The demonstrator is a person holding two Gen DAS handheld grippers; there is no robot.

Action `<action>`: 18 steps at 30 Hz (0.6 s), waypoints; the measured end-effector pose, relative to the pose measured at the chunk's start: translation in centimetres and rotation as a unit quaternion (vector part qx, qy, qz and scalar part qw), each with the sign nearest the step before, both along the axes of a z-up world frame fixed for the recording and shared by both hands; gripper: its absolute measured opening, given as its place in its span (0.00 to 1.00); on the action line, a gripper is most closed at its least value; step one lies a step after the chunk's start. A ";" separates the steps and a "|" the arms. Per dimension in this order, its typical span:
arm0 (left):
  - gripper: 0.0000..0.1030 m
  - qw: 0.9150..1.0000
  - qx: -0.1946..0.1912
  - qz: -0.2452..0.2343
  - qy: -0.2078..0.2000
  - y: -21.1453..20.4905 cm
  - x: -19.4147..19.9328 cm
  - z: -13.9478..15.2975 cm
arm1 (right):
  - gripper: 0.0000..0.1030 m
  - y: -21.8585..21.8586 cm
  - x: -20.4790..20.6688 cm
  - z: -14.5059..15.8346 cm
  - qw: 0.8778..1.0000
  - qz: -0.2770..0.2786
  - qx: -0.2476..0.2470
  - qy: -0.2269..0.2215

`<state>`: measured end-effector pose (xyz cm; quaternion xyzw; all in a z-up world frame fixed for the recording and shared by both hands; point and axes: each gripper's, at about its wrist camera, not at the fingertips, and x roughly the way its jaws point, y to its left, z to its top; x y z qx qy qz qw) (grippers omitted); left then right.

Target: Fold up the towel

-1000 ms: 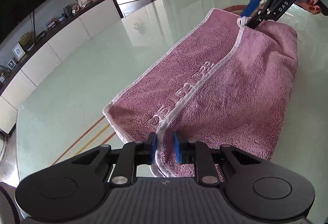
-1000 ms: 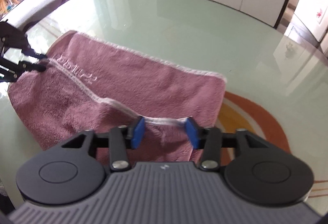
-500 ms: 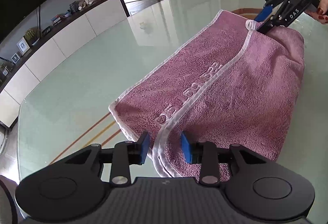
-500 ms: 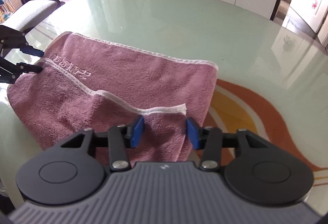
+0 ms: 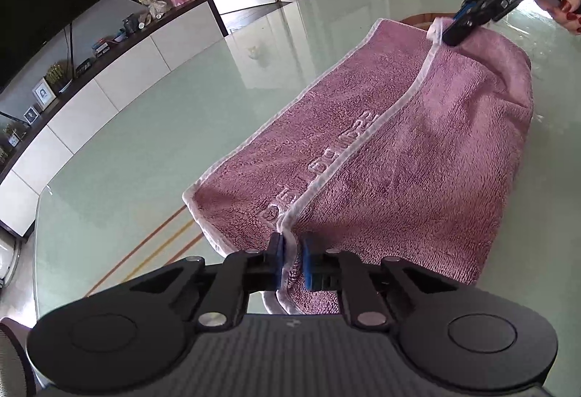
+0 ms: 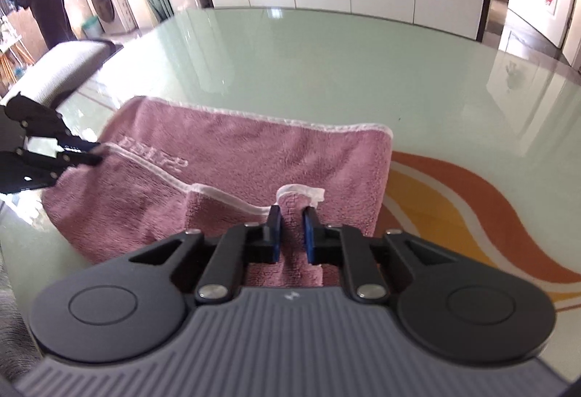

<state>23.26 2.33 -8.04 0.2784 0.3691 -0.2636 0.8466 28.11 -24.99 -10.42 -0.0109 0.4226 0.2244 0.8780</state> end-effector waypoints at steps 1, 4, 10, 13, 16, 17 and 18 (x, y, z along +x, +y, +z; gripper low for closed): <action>0.10 1.000 0.002 0.000 -0.002 -0.1 -0.1 0.0 | 0.12 -0.2 -0.2 0.2 1.000 0.000 0.005 -0.001; 0.09 1.000 0.006 0.001 -0.008 -0.2 -0.3 -0.1 | 0.12 -0.3 -0.6 0.6 1.000 0.003 0.005 -0.003; 0.07 1.000 0.012 0.009 -0.019 -0.4 -0.6 0.0 | 0.12 0.1 -0.9 0.8 1.000 0.003 0.011 -0.012; 0.06 1.000 0.009 0.017 -0.024 -0.1 -0.5 0.6 | 0.12 0.1 -1.0 1.2 1.000 0.002 0.018 -0.020; 0.06 0.999 -0.001 0.025 -0.035 0.4 -0.5 1.6 | 0.12 -0.1 -1.0 1.7 0.999 -0.003 0.027 -0.028; 0.06 0.999 -0.003 0.027 -0.040 0.4 -0.5 1.9 | 0.12 -0.3 -1.1 1.9 0.999 -0.005 0.032 -0.033; 0.06 0.999 -0.004 0.029 -0.045 0.5 -0.4 2.2 | 0.12 -0.4 -1.1 2.1 0.999 -0.007 0.034 -0.036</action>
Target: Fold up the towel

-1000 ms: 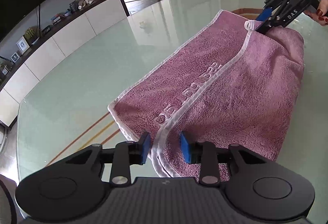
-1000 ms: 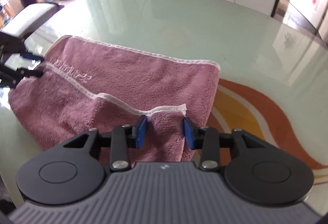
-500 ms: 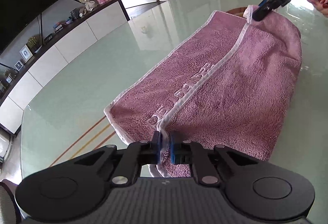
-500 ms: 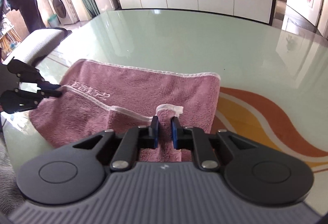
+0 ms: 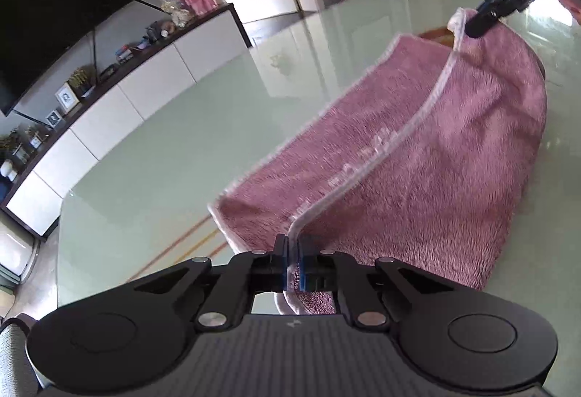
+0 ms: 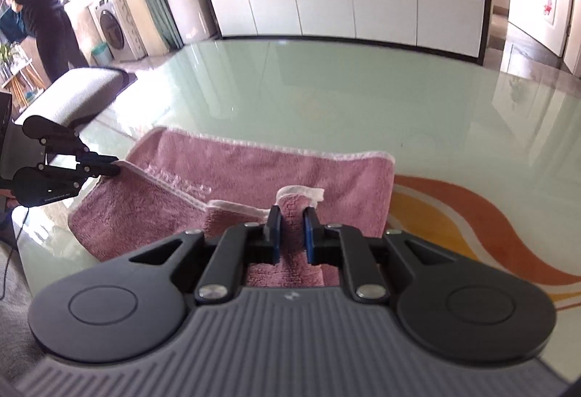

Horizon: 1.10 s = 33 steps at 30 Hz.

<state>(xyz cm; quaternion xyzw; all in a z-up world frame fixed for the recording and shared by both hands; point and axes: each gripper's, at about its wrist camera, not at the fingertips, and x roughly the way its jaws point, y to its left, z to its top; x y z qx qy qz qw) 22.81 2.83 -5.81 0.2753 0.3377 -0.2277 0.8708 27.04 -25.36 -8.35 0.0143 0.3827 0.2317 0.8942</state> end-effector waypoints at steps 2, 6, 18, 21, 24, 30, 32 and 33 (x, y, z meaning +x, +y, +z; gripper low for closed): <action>0.06 1.000 -0.001 0.005 -0.011 0.0 0.3 0.6 | 0.12 -0.1 0.0 0.2 1.000 -0.006 0.003 -0.009; 0.06 0.999 -0.009 0.025 -0.041 0.1 1.2 1.9 | 0.11 -0.4 0.4 0.9 0.999 -0.031 0.014 -0.033; 0.06 0.996 0.007 0.077 -0.033 -0.8 6.8 0.6 | 0.12 0.7 6.2 -1.6 0.996 -0.082 -0.026 -0.032; 0.06 0.996 0.011 0.085 -0.026 -0.9 7.3 0.1 | 0.12 1.3 7.0 -2.7 0.995 -0.080 -0.044 -0.030; 0.06 0.995 0.016 0.091 -0.022 -0.9 7.8 -0.4 | 0.12 1.6 7.6 -3.6 0.995 -0.082 -0.057 -0.027; 0.08 0.995 0.030 0.099 -0.010 -1.0 8.4 -1.2 | 0.12 2.2 7.8 -5.6 0.993 -0.085 -0.087 -0.010; 0.10 0.994 0.036 0.102 -0.008 -1.2 8.3 -1.5 | 0.13 2.4 7.7 -5.9 0.992 -0.086 -0.094 -0.011; 0.11 0.994 0.037 0.107 -0.009 -1.2 8.3 -1.4 | 0.15 2.4 7.7 -5.9 0.992 -0.087 -0.094 -0.012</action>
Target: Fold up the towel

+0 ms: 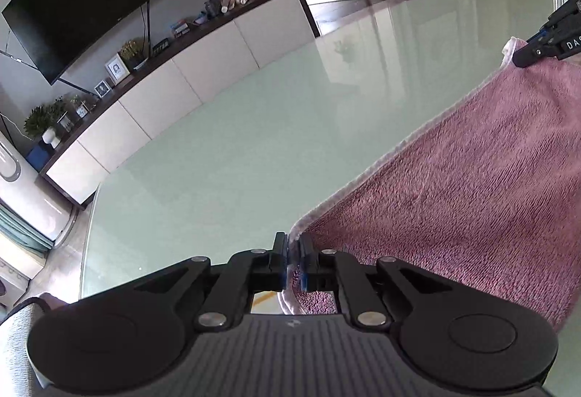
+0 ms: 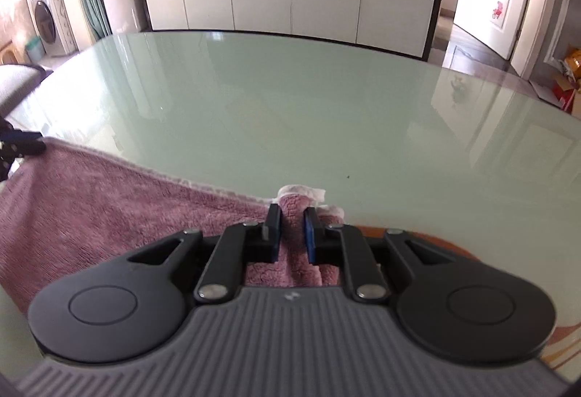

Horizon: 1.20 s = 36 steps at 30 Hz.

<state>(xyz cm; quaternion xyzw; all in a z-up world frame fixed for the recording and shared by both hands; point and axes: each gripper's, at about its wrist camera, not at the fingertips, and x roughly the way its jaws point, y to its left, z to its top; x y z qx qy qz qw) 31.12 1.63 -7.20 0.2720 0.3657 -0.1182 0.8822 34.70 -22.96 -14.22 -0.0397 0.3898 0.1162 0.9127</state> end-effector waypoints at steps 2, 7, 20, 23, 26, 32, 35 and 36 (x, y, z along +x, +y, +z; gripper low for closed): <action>0.15 1.000 0.002 0.009 -0.002 -0.1 -0.1 0.2 | 0.18 0.0 0.0 0.1 1.000 -0.004 -0.003 0.001; 0.22 0.999 -0.004 0.037 0.000 0.5 0.2 0.6 | 0.29 0.0 -0.1 0.8 1.000 -0.009 -0.023 -0.003; 0.39 0.996 -0.036 0.076 -0.043 -1.2 -5.2 4.9 | 0.32 -3.5 -0.6 4.2 0.999 -0.034 0.018 0.026; 0.39 0.996 -0.058 0.051 -0.040 -4.0 -7.9 5.1 | 0.35 -3.6 -0.6 4.3 0.998 -0.031 0.016 0.045; 0.40 0.995 -0.084 0.021 -0.042 -7.8 -10.7 5.3 | 0.37 -3.6 -0.6 4.0 0.997 -0.026 0.015 0.068; 0.44 0.992 -0.107 -0.061 -0.038 -15.4 -14.4 4.1 | 0.40 -3.5 -0.2 3.7 0.996 -0.017 0.017 0.086; 0.46 0.988 -0.123 -0.089 -0.039 -18.5 -15.3 2.6 | 0.45 -3.4 0.3 3.5 0.995 -0.010 0.019 0.094; 0.46 0.987 -0.126 -0.092 -0.041 -19.2 -15.3 2.3 | 0.45 -3.3 0.5 3.5 0.995 -0.007 0.016 0.096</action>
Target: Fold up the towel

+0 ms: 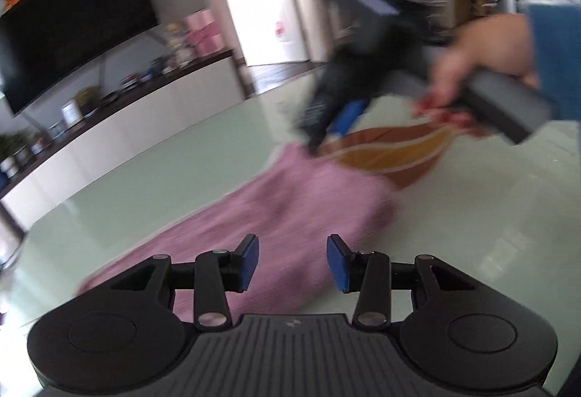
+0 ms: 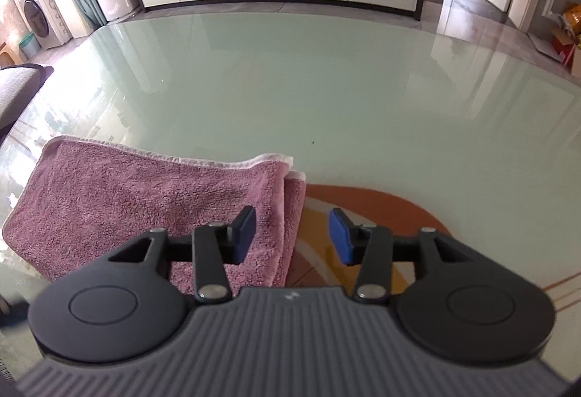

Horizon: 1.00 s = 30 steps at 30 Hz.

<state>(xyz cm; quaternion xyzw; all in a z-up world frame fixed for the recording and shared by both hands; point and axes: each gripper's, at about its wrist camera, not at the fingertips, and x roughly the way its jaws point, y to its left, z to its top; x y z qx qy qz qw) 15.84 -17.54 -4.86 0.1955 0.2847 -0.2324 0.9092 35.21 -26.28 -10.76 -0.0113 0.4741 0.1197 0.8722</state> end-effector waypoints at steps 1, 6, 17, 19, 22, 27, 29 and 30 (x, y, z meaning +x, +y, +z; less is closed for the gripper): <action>0.46 1.000 -0.003 -0.002 -0.002 -0.7 0.0 -0.2 | 0.45 0.1 0.2 -0.1 1.000 0.005 -0.004 0.002; 0.47 1.000 -0.005 -0.005 -0.004 -3.3 1.0 -1.4 | 0.45 0.4 0.6 -0.3 1.000 0.024 -0.012 0.003; 0.47 0.998 0.043 -0.044 0.008 -7.2 0.2 -4.4 | 0.54 0.2 1.3 -1.0 0.999 0.048 -0.009 0.008; 0.47 0.998 0.050 -0.040 0.014 -7.7 0.4 -5.0 | 0.54 0.2 1.4 -1.3 0.999 0.051 -0.004 0.010; 0.45 0.998 0.055 -0.034 0.028 -7.7 1.1 -5.3 | 0.54 0.0 1.5 -1.6 0.999 0.048 0.005 0.013; 0.41 0.998 0.059 -0.020 0.028 -7.8 1.9 -5.6 | 0.54 -0.9 1.9 -2.1 0.999 0.032 0.036 0.025; 0.39 0.997 0.065 -0.016 0.025 -8.0 1.9 -5.8 | 0.54 -1.2 2.1 -2.2 0.998 0.030 0.051 0.028; 0.37 0.997 0.067 -0.014 0.023 -8.1 1.8 -5.9 | 0.53 -1.3 2.1 -2.2 0.997 0.030 0.059 0.029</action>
